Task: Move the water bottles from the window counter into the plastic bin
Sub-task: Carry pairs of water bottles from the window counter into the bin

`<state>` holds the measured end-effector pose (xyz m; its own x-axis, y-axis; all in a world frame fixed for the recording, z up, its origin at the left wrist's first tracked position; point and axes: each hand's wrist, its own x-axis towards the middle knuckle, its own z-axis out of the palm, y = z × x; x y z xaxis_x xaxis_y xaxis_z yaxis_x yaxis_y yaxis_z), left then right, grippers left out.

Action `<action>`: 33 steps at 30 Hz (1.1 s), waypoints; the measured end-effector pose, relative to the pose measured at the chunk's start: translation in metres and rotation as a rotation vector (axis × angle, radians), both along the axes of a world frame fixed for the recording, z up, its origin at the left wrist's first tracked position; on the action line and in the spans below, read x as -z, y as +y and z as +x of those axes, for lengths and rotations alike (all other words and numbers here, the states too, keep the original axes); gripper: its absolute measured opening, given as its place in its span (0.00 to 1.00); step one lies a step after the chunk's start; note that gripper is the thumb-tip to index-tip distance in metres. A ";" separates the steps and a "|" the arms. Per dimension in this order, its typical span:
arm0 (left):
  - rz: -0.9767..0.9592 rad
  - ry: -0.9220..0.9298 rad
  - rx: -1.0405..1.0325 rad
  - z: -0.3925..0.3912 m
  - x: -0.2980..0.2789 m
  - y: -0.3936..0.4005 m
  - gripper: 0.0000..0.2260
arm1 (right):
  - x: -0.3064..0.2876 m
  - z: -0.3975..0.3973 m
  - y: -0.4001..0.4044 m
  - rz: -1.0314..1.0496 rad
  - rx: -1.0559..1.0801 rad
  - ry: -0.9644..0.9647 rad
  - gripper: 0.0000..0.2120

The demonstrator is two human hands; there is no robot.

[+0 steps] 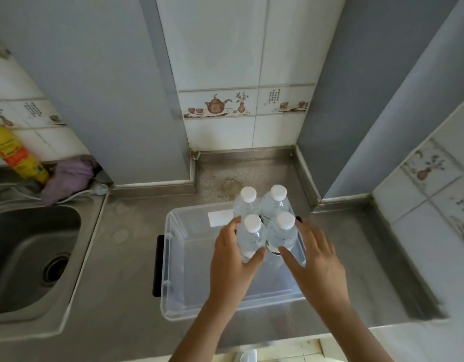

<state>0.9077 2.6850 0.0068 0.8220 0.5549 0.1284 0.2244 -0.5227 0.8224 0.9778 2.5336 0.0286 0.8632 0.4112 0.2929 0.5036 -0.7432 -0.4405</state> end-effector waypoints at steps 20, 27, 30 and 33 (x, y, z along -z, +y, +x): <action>0.711 -0.153 0.534 -0.047 -0.081 -0.157 0.25 | -0.050 -0.134 -0.197 -0.088 0.370 -0.138 0.25; 0.744 -0.149 0.823 -0.105 -0.083 -0.301 0.28 | -0.047 -0.241 -0.320 -0.093 0.646 -0.110 0.25; 0.791 -0.184 0.923 -0.134 -0.083 -0.357 0.28 | -0.045 -0.290 -0.365 -0.104 0.768 -0.091 0.26; 0.784 -0.242 1.028 -0.160 -0.083 -0.410 0.28 | -0.044 -0.335 -0.406 -0.114 0.886 -0.093 0.26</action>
